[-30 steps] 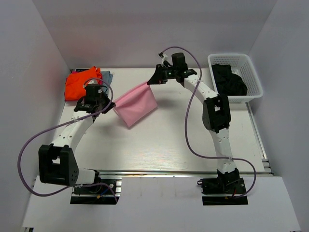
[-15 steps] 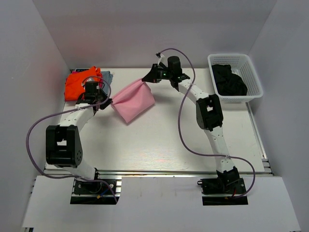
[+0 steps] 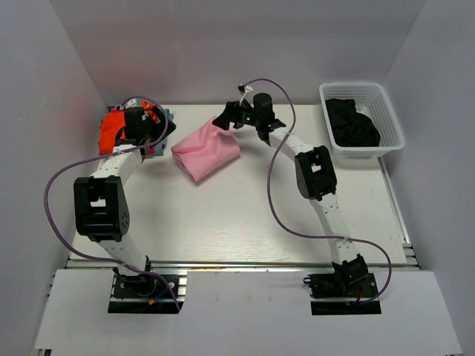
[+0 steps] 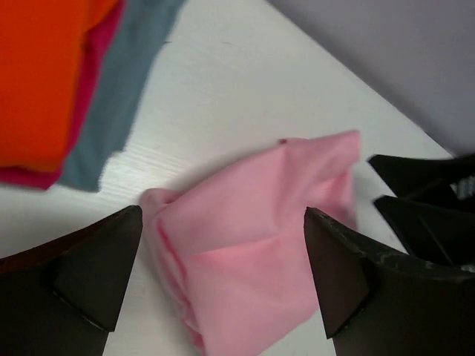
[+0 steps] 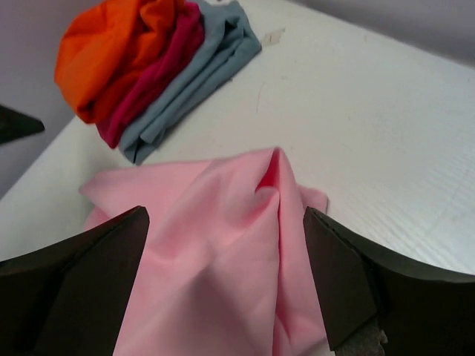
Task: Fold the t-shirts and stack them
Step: Fold the long partially folded tshirt into a neat square, then smooth out wrinkles on the folded tshirt
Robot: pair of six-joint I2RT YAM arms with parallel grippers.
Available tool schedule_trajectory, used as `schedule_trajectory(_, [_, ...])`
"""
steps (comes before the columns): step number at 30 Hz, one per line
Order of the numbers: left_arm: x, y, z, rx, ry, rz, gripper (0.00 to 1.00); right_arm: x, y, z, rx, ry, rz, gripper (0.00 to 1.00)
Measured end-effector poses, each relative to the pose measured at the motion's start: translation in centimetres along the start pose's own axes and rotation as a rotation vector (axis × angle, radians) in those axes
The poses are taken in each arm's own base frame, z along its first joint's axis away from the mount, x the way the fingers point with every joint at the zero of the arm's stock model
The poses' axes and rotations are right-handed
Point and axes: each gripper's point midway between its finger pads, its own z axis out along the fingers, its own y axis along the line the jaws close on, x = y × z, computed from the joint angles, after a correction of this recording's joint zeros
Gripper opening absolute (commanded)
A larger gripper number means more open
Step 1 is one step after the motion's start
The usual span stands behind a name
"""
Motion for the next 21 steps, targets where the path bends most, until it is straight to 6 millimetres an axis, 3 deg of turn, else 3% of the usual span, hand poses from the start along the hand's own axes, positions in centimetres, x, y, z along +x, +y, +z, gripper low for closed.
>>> schedule_trajectory(3, [0.5,-3.3,-0.3,0.16,0.033,0.072,1.0,0.8,1.0,-1.6,0.025,0.078,-0.007,0.9])
schedule_trajectory(6, [2.9,-5.7,-0.5,0.299,0.116,0.136,1.0,0.7,2.8,-3.7,0.025,0.136,-0.013,0.9])
schedule_trajectory(11, [9.9,-8.1,0.4,0.431,0.298,0.212,1.0,0.3,6.4,-6.4,-0.039,0.179,-0.031,0.9])
schedule_trajectory(16, [15.8,-8.3,1.0,0.45,0.444,0.243,1.0,2.0,7.4,-6.3,-0.102,0.223,-0.002,0.9])
schedule_trajectory(21, [16.8,-6.6,1.9,0.394,0.478,0.234,1.0,6.5,6.0,-5.3,-0.131,0.298,0.108,0.9])
